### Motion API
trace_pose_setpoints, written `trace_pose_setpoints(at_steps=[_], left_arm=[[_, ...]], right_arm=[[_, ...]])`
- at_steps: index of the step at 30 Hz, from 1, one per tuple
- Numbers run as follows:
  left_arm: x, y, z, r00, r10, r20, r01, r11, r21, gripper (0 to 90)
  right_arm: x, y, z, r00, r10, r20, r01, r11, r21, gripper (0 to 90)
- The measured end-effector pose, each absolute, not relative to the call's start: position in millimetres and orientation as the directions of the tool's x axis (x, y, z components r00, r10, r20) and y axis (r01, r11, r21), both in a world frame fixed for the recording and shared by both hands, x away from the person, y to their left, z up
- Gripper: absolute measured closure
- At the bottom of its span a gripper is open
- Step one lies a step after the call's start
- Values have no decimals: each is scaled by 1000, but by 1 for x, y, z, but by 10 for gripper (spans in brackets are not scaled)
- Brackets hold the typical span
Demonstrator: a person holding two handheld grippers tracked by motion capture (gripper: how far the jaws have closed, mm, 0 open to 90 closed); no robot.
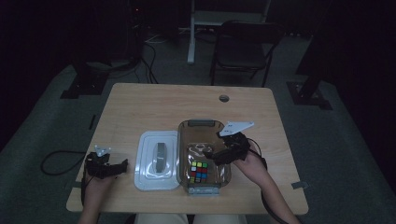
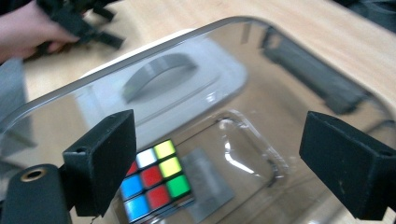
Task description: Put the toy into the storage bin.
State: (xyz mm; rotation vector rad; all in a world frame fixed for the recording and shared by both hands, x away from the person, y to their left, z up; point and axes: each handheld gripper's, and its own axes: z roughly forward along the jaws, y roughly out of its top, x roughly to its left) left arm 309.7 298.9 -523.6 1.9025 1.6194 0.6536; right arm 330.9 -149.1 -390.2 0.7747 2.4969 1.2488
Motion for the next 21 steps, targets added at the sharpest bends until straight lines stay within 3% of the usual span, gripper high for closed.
trace_pose_setpoints(at_steps=[21], left_arm=[[310,299,-524,155,988,12,719,-121,684,14]], right_arm=[[323,-213,-413,-652,755,67,406,274,872,111]])
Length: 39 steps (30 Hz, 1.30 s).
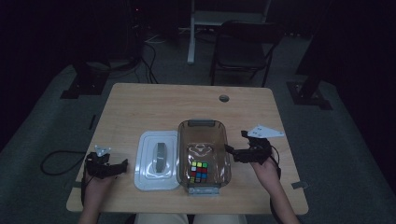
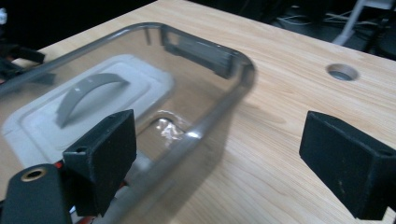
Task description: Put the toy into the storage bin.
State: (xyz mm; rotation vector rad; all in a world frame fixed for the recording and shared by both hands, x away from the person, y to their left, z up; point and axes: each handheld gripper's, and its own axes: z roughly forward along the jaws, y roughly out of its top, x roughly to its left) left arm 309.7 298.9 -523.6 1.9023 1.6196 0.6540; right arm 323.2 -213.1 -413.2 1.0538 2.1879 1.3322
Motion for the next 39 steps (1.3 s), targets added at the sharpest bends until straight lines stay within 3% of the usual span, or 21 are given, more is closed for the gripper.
trace_pose_setpoints(at_steps=[27,39], left_arm=[[310,299,-524,154,988,11,718,-120,685,14],[310,299,-524,154,988,11,718,-119,685,14]], right_arm=[[307,-264,-500,-450,891,70,507,190,840,111],[313,-275,-525,-338,941,-13,597,225,770,111]])
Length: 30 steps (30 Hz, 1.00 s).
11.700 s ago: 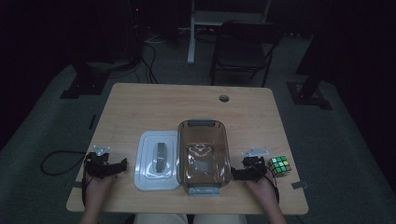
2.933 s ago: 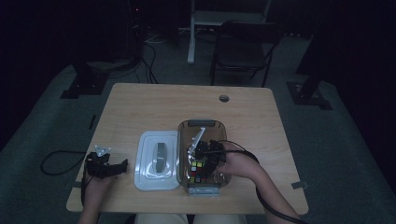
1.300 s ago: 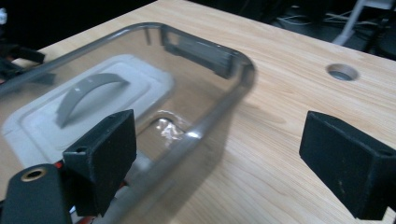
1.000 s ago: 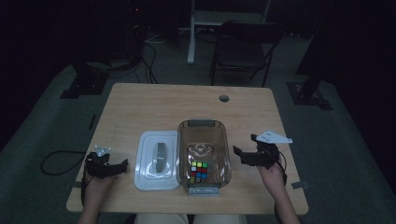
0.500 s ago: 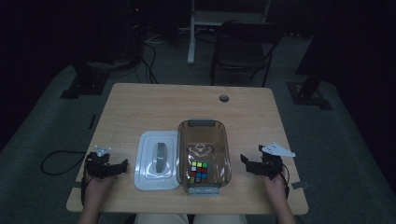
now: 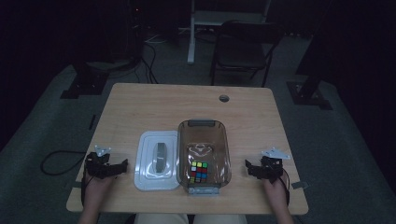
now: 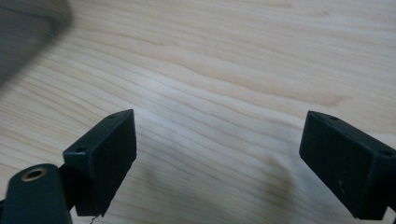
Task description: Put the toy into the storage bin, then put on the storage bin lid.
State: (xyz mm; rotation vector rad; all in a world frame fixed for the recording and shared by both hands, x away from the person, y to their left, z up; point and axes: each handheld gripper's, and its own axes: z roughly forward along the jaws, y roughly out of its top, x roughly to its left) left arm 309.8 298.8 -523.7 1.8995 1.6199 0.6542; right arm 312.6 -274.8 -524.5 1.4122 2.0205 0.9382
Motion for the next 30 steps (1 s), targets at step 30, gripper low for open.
trace_pose_setpoints(at_steps=[30], left_arm=[[310,299,-524,160,987,11,718,-124,685,13]], right_arm=[[318,-276,-528,-297,955,8,663,200,721,115]])
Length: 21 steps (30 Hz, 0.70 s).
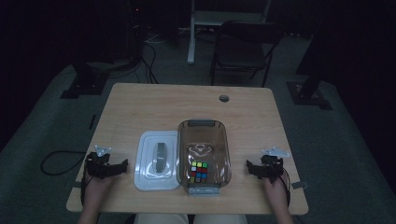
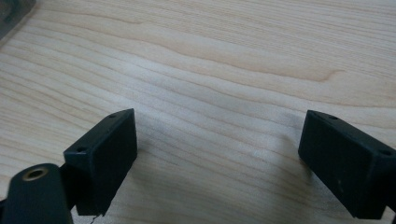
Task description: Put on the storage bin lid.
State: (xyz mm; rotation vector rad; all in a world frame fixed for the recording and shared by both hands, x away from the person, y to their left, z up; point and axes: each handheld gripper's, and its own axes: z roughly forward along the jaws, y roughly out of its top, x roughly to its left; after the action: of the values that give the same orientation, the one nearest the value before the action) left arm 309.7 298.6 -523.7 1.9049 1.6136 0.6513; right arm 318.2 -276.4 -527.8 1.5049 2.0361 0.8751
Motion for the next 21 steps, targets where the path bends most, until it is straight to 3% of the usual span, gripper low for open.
trace_pose_setpoints(at_steps=[12,21], left_arm=[[305,294,-509,172,985,-25,731,-110,673,14],[298,267,-493,270,960,-78,695,-138,706,15]], right_arm=[[318,-276,-528,-297,955,7,663,201,722,115],[318,-276,-528,-297,955,8,663,200,722,115]])
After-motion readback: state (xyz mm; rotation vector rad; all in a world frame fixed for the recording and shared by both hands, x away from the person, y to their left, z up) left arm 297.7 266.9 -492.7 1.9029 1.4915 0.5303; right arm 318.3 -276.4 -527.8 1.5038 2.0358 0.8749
